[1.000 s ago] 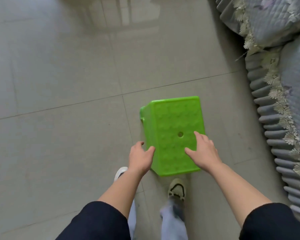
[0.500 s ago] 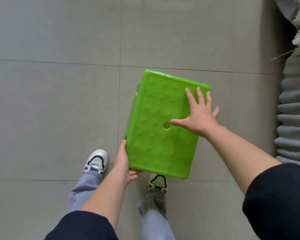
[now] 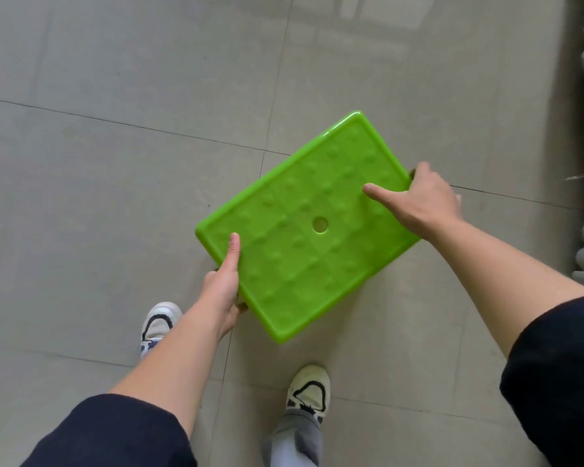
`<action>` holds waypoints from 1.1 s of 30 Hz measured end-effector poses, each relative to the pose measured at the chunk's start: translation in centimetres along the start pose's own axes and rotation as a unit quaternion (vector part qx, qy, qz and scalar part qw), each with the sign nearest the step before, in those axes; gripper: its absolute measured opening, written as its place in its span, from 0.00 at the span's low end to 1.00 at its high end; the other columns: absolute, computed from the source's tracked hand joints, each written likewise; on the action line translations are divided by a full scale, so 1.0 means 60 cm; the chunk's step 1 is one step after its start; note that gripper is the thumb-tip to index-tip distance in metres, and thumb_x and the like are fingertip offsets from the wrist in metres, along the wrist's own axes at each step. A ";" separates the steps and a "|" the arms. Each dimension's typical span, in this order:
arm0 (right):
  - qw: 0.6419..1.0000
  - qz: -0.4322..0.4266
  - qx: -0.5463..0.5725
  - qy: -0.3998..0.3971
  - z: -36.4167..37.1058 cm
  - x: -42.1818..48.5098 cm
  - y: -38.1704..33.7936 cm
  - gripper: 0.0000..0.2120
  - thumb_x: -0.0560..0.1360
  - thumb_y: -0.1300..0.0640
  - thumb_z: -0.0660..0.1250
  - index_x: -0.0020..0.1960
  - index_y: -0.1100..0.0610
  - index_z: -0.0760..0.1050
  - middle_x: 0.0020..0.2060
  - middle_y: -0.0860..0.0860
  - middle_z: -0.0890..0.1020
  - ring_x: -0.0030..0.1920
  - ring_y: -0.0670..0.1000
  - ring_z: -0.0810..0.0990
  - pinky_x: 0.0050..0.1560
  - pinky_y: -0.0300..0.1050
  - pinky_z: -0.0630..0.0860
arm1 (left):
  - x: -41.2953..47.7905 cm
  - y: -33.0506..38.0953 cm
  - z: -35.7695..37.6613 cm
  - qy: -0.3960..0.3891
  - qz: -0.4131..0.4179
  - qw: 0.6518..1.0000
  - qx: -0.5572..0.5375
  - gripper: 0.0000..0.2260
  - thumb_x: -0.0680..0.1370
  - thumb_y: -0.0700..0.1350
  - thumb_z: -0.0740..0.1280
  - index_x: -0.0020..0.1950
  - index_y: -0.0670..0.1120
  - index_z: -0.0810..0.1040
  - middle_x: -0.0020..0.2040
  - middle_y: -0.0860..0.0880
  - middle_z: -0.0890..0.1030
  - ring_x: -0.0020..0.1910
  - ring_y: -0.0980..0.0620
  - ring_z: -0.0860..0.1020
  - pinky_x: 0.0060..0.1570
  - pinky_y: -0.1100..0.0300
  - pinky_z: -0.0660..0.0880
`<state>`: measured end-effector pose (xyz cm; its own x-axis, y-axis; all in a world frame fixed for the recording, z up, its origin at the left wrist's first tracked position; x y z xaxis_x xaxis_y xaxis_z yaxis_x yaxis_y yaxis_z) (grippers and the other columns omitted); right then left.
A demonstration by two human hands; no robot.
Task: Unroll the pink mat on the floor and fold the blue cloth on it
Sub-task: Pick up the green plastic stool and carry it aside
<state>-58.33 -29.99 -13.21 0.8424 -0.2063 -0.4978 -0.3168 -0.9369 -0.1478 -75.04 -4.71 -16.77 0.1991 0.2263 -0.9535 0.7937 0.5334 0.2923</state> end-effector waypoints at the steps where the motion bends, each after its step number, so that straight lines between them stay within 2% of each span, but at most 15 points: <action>1: 1.000 0.013 -0.005 -0.015 0.004 -0.002 0.005 0.42 0.60 0.23 0.61 0.57 0.56 0.70 0.58 0.58 0.79 0.61 0.61 0.75 0.62 0.61 0.67 | 0.003 0.002 -0.012 0.013 0.009 1.000 -0.004 0.37 0.64 0.70 0.68 0.62 0.45 0.77 0.55 0.48 0.84 0.46 0.50 0.83 0.42 0.54 0.79; 3: 0.993 0.032 0.037 -0.103 0.020 -0.016 0.011 0.41 0.60 0.22 0.61 0.53 0.56 0.72 0.54 0.58 0.80 0.57 0.60 0.78 0.59 0.58 0.72 | 0.008 0.009 -0.046 0.038 0.024 0.999 0.006 0.40 0.58 0.71 0.69 0.61 0.46 0.78 0.53 0.49 0.85 0.45 0.51 0.84 0.39 0.55 0.80; 5: 0.963 0.045 0.178 -0.197 0.049 -0.043 0.003 0.34 0.61 0.27 0.68 0.54 0.53 0.77 0.53 0.54 0.82 0.55 0.57 0.80 0.56 0.53 0.76 | 0.014 0.023 -0.082 0.039 0.034 0.998 0.030 0.40 0.56 0.71 0.69 0.60 0.48 0.79 0.51 0.50 0.85 0.42 0.53 0.85 0.32 0.58 0.80; 7: 0.920 0.084 0.308 -0.226 0.078 -0.067 -0.019 0.27 0.61 0.35 0.74 0.52 0.52 0.81 0.51 0.52 0.84 0.52 0.54 0.83 0.55 0.52 0.79 | 0.020 0.041 -0.114 0.031 0.040 0.998 0.033 0.38 0.57 0.70 0.71 0.58 0.47 0.80 0.49 0.50 0.86 0.39 0.54 0.85 0.29 0.58 0.80; 8: 0.907 0.103 0.335 -0.233 0.089 -0.077 -0.031 0.28 0.61 0.37 0.75 0.54 0.54 0.81 0.51 0.53 0.85 0.50 0.54 0.84 0.56 0.54 0.79 | 0.022 0.051 -0.130 0.031 0.043 0.998 0.025 0.38 0.56 0.69 0.72 0.58 0.46 0.80 0.49 0.49 0.86 0.39 0.53 0.86 0.31 0.57 0.81; 11: 0.895 0.121 0.339 -0.262 0.103 -0.103 -0.079 0.35 0.59 0.38 0.77 0.58 0.58 0.79 0.51 0.55 0.85 0.50 0.55 0.84 0.56 0.53 0.79 | 0.020 0.089 -0.184 0.040 0.053 0.998 -0.001 0.41 0.52 0.67 0.75 0.57 0.42 0.81 0.48 0.45 0.86 0.44 0.48 0.85 0.44 0.49 0.82; 14: 0.895 0.109 0.335 -0.273 0.085 -0.138 -0.156 0.36 0.59 0.37 0.77 0.58 0.59 0.78 0.51 0.55 0.85 0.50 0.55 0.84 0.53 0.52 0.79 | -0.009 0.143 -0.254 0.041 0.057 0.998 0.004 0.43 0.51 0.68 0.75 0.57 0.42 0.81 0.50 0.44 0.86 0.46 0.46 0.85 0.51 0.45 0.80; 15: 0.894 0.103 0.336 -0.279 0.074 -0.150 -0.183 0.36 0.59 0.37 0.76 0.58 0.59 0.78 0.51 0.55 0.85 0.50 0.54 0.84 0.51 0.50 0.79 | -0.019 0.161 -0.276 0.043 0.058 0.997 0.013 0.42 0.51 0.69 0.74 0.57 0.43 0.81 0.49 0.45 0.86 0.45 0.47 0.85 0.49 0.46 0.81; 18: 0.895 0.081 0.334 -0.284 0.024 -0.193 -0.293 0.36 0.60 0.38 0.76 0.60 0.59 0.77 0.52 0.55 0.84 0.50 0.54 0.84 0.47 0.47 0.79 | -0.071 0.236 -0.353 0.046 0.069 0.996 0.017 0.34 0.58 0.69 0.73 0.52 0.43 0.82 0.44 0.47 0.87 0.39 0.51 0.86 0.37 0.56 0.82; 20: 0.898 0.068 0.331 -0.283 -0.015 -0.223 -0.369 0.36 0.60 0.38 0.76 0.60 0.60 0.77 0.52 0.55 0.84 0.50 0.55 0.84 0.49 0.49 0.79 | -0.110 0.290 -0.403 0.053 0.076 0.996 0.015 0.31 0.62 0.68 0.73 0.51 0.44 0.82 0.44 0.47 0.87 0.39 0.51 0.85 0.37 0.57 0.81; 23: 0.901 0.045 0.321 -0.288 -0.076 -0.275 -0.490 0.33 0.61 0.39 0.76 0.58 0.59 0.78 0.51 0.55 0.85 0.49 0.55 0.84 0.52 0.52 0.80 | -0.175 0.373 -0.491 0.060 0.089 0.994 0.011 0.31 0.63 0.69 0.72 0.52 0.44 0.82 0.47 0.46 0.86 0.43 0.49 0.85 0.42 0.54 0.81; 27: 0.905 0.005 0.304 -0.297 -0.142 -0.329 -0.650 0.31 0.63 0.39 0.75 0.57 0.59 0.79 0.49 0.54 0.85 0.46 0.52 0.85 0.39 0.44 0.79 | -0.240 0.473 -0.601 0.088 0.119 0.989 -0.002 0.31 0.63 0.69 0.71 0.50 0.44 0.82 0.48 0.45 0.86 0.45 0.47 0.84 0.49 0.49 0.81; 29: 0.907 -0.009 0.297 -0.299 -0.163 -0.348 -0.731 0.28 0.63 0.39 0.75 0.54 0.58 0.80 0.46 0.53 0.86 0.40 0.49 0.85 0.30 0.39 0.77 | -0.260 0.521 -0.653 0.109 0.132 0.985 -0.013 0.31 0.63 0.70 0.71 0.47 0.43 0.82 0.46 0.45 0.85 0.45 0.46 0.84 0.51 0.48 0.80; 33: 0.910 -0.040 0.277 -0.304 -0.186 -0.371 -0.891 0.25 0.63 0.40 0.75 0.49 0.58 0.80 0.39 0.51 0.86 0.32 0.46 0.85 0.23 0.36 0.75 | -0.284 0.610 -0.750 0.157 0.161 0.974 -0.031 0.26 0.65 0.70 0.69 0.38 0.45 0.77 0.40 0.49 0.80 0.39 0.50 0.79 0.44 0.56 0.77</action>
<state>-55.27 21.53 15.30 0.5286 0.2092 -0.8227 -0.5783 -0.6207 -0.5294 -75.26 47.61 13.46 0.2396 0.6228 -0.7448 0.6807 0.4393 0.5863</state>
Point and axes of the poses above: each hand's wrist, its own x-axis towards the middle knuckle, its own z-axis out of the palm, y = z × x, the point moved 2 cm from there along x, towards the middle knuckle
